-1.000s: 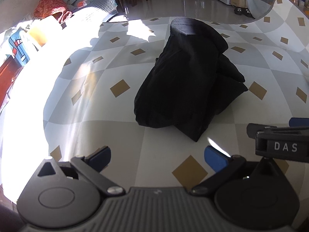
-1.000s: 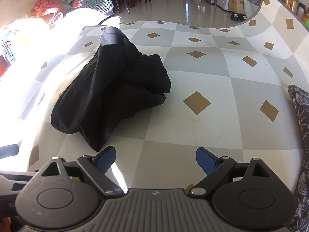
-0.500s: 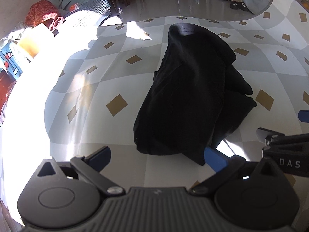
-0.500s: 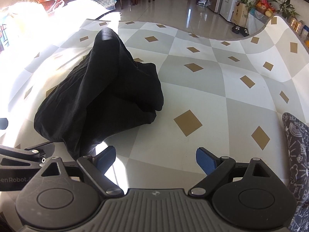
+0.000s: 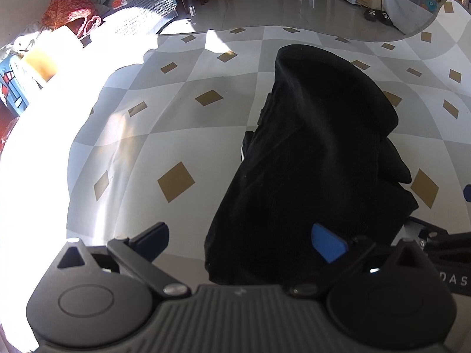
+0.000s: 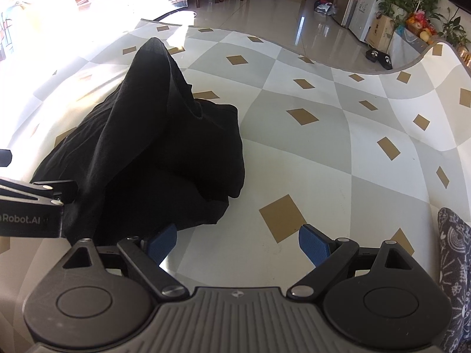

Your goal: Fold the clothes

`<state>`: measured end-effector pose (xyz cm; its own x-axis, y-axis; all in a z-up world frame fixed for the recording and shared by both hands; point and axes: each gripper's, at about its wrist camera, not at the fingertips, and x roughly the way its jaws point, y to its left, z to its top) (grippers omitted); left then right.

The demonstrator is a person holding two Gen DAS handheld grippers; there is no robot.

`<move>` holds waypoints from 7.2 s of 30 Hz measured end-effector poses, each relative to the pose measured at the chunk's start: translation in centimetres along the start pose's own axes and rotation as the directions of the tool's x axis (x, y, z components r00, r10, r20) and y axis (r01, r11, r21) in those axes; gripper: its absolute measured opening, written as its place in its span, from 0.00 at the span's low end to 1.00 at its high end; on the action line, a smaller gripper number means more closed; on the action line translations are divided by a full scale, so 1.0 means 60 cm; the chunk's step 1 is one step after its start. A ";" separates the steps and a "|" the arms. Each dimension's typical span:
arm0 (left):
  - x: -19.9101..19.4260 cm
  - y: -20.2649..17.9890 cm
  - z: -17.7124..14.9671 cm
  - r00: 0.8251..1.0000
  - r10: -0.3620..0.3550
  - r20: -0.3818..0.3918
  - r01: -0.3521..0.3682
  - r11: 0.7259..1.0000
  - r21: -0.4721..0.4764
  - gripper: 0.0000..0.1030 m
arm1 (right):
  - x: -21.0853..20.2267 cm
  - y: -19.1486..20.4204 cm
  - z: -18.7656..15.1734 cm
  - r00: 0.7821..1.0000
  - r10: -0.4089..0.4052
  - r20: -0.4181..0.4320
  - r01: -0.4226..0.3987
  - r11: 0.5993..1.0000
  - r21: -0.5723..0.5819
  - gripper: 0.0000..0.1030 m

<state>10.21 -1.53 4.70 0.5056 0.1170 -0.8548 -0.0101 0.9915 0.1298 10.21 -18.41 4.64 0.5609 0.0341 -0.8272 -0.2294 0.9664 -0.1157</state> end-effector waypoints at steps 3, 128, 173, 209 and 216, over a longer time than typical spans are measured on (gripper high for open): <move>0.013 0.002 0.000 1.000 0.007 -0.019 -0.007 1.000 -0.013 1.00 | 0.010 -0.006 0.002 1.000 0.016 -0.020 -0.016 1.000 0.009 0.87; 0.048 0.010 -0.072 0.994 -0.019 -0.106 0.017 1.000 -0.020 1.00 | 0.014 0.039 -0.005 0.926 0.376 0.041 -0.378 0.924 0.055 0.43; 0.012 0.011 -0.141 0.997 -0.033 -0.065 0.028 0.998 -0.065 1.00 | -0.055 0.007 -0.033 0.906 0.407 0.117 -0.407 0.913 -0.028 0.43; 0.014 0.031 -0.151 0.986 -0.116 -0.116 0.100 0.985 -0.140 1.00 | 0.021 0.079 0.011 0.931 0.349 0.108 -0.351 0.936 0.004 0.07; 0.015 0.047 -0.148 0.989 -0.098 -0.108 0.078 0.981 -0.176 1.00 | -0.023 0.027 0.010 0.935 0.306 0.178 -0.321 0.945 0.058 0.06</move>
<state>2.95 1.89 -0.15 0.4076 0.0247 -0.9128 -0.1224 0.9921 -0.0278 9.53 -16.71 5.92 0.5958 0.3734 -0.7111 -0.3506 0.9175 0.1880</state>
